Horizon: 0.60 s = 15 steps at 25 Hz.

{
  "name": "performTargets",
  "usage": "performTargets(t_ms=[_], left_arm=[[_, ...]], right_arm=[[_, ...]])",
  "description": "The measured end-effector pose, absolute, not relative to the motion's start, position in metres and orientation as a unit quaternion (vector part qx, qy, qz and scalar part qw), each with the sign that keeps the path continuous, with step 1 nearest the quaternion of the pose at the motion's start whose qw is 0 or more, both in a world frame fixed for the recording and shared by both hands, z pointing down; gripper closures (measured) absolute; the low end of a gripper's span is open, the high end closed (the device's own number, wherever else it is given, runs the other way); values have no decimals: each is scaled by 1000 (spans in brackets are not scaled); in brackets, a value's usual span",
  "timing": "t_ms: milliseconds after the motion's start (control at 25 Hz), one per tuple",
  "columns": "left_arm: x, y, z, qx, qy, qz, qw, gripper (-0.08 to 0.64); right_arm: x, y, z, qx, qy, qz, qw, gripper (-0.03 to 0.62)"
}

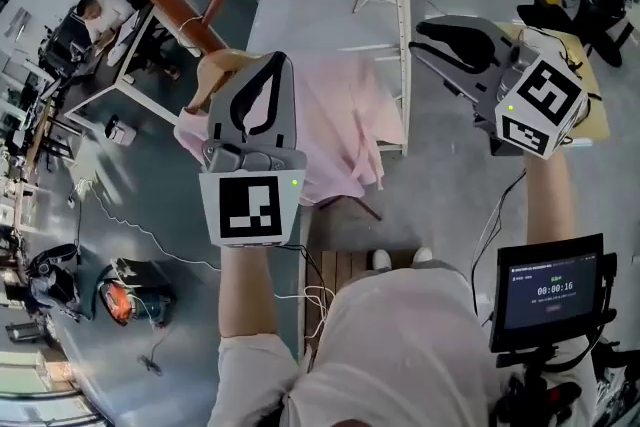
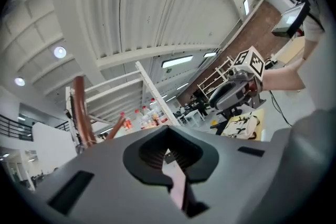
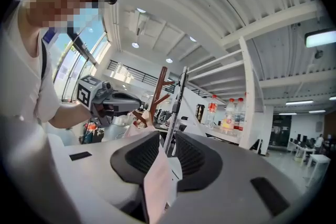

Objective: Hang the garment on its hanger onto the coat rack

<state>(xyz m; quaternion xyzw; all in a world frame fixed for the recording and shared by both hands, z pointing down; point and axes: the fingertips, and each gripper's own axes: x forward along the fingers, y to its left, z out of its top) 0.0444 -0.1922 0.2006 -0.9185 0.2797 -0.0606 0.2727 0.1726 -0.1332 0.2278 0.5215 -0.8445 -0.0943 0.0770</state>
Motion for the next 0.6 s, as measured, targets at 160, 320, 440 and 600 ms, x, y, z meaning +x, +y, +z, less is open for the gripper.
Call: performTargets(t_ms=[160, 320, 440, 600], left_arm=[[82, -171, 234, -939, 229, -74, 245, 554], [118, -161, 278, -958, 182, -78, 206, 554], [141, -146, 295, -973, 145, -76, 164, 554], [158, -131, 307, -980, 126, -76, 136, 554]], right_arm=[[194, -104, 240, 569, -817, -81, 52, 488], [220, -80, 265, 615, -785, -68, 39, 488], [238, -57, 276, 643, -763, -53, 44, 488], [251, -39, 286, 663, -746, -44, 53, 491]])
